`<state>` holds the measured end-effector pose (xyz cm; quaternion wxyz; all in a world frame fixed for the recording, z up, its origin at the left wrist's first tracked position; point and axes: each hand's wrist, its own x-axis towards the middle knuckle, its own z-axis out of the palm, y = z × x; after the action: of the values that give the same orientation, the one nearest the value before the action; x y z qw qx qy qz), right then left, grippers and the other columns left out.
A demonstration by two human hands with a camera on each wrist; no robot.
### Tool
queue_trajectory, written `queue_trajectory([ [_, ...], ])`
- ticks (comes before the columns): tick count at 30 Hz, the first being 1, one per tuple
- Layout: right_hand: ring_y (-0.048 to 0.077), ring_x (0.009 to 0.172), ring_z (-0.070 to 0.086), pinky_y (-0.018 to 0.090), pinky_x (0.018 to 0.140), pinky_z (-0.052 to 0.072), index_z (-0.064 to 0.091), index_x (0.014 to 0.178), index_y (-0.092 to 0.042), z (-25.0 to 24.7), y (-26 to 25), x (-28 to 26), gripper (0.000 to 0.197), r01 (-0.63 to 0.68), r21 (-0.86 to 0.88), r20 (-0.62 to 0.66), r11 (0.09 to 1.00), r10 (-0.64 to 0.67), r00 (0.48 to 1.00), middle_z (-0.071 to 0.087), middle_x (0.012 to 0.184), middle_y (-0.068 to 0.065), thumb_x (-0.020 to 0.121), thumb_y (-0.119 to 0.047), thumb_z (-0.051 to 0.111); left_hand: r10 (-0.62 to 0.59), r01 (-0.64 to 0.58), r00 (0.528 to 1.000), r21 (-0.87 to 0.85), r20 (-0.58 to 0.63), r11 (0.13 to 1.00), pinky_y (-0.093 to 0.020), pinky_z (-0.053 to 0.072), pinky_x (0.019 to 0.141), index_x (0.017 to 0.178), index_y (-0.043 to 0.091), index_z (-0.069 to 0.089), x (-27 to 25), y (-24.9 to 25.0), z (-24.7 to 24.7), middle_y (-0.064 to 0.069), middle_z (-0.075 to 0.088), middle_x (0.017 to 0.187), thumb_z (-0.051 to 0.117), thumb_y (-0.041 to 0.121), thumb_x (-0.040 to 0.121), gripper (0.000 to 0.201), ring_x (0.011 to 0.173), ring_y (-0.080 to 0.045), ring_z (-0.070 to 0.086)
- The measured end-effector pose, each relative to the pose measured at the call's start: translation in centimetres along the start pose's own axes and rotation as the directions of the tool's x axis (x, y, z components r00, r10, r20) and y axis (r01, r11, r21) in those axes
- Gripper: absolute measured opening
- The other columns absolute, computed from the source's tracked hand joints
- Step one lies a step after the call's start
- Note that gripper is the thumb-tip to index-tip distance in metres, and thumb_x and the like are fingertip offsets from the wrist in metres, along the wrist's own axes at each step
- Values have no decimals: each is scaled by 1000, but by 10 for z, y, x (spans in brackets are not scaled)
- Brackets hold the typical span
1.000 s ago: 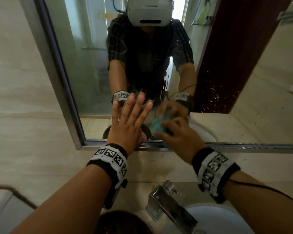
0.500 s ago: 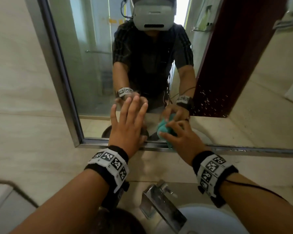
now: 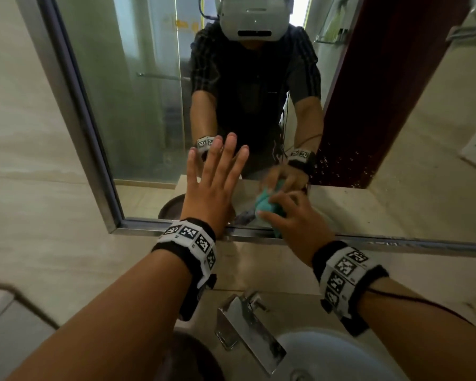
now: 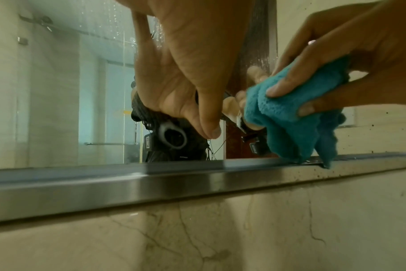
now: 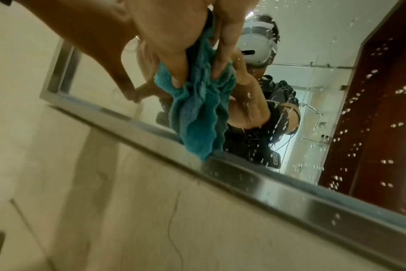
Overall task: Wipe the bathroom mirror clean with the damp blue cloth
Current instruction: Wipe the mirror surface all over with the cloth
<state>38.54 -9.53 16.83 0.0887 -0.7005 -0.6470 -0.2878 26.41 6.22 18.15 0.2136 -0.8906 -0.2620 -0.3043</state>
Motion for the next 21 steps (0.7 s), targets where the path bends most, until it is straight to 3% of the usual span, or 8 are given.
queue_trajectory([
  [2, 39, 96, 57, 43, 72, 55, 67, 107, -16, -8, 8, 4, 53, -27, 49, -15, 998, 28, 999, 51, 119, 16, 58, -12, 86, -1, 1, 1000, 8, -21, 1000, -55, -10, 112, 146, 16, -23, 0, 0, 1, -9, -34, 150, 76, 55, 64, 135, 140, -27, -26],
  [4, 38, 108, 52, 43, 85, 49, 62, 115, -15, -35, 10, 31, 44, -141, 126, -193, 982, 164, 967, 51, 124, 18, 74, -17, 77, 11, -11, 1000, 32, -10, 999, -54, -12, 111, 146, 16, -24, -1, -1, 0, -9, -37, 148, 77, 54, 62, 137, 138, -27, -30],
  [8, 40, 105, 49, 34, 86, 43, 58, 119, -17, -58, 12, 63, 39, -274, 152, -496, 950, 313, 810, 44, 125, 16, 81, -15, 61, 29, -31, 999, 83, 20, 996, -53, -15, 111, 144, 15, -27, -4, -5, 0, -11, -40, 146, 72, 61, 63, 136, 136, -28, -34],
  [10, 39, 109, 43, 41, 88, 47, 50, 123, -24, -28, 2, 45, 46, -258, 67, -412, 964, 262, 873, 32, 130, 12, 79, -21, 64, 40, -42, 999, 100, 21, 994, -52, -16, 111, 145, 15, -25, -6, -7, 1, -11, -39, 147, 69, 64, 65, 133, 137, -28, -33],
  [12, 37, 107, 47, 43, 80, 53, 53, 117, -25, 11, -5, 10, 54, -29, -32, -170, 999, 23, 985, 32, 130, 13, 69, -20, 78, 54, -55, 999, 78, 6, 995, -51, -16, 112, 146, 16, -22, -5, -9, 3, -9, -37, 148, 69, 65, 65, 131, 138, -27, -31],
  [15, 30, 85, 59, 32, 57, 54, 66, 102, -24, 25, 0, -19, 62, 132, 6, 87, 991, -132, 987, 39, 117, 8, 46, -18, 91, 52, -52, 999, 61, 3, 997, -51, -18, 112, 147, 17, -20, -4, -10, 2, -8, -36, 149, 73, 64, 57, 138, 138, -27, -30],
  [18, 32, 96, 53, 36, 67, 54, 59, 111, -23, 4, 0, 7, 56, 57, 5, -87, 998, -56, 995, 38, 120, 9, 59, -20, 81, 61, -60, 998, 62, -6, 996, -51, -18, 112, 147, 18, -19, -4, -10, 4, -8, -35, 149, 73, 66, 55, 139, 139, -27, -28],
  [21, 30, 106, 37, 38, 84, 46, 55, 119, -21, -18, -2, 45, 44, -135, 59, -369, 989, 148, 918, 35, 122, 9, 75, -22, 62, 70, -68, 997, 70, -24, 995, -51, -17, 112, 148, 18, -18, -5, -11, 7, -9, -34, 150, 69, 70, 59, 135, 140, -27, -26],
])
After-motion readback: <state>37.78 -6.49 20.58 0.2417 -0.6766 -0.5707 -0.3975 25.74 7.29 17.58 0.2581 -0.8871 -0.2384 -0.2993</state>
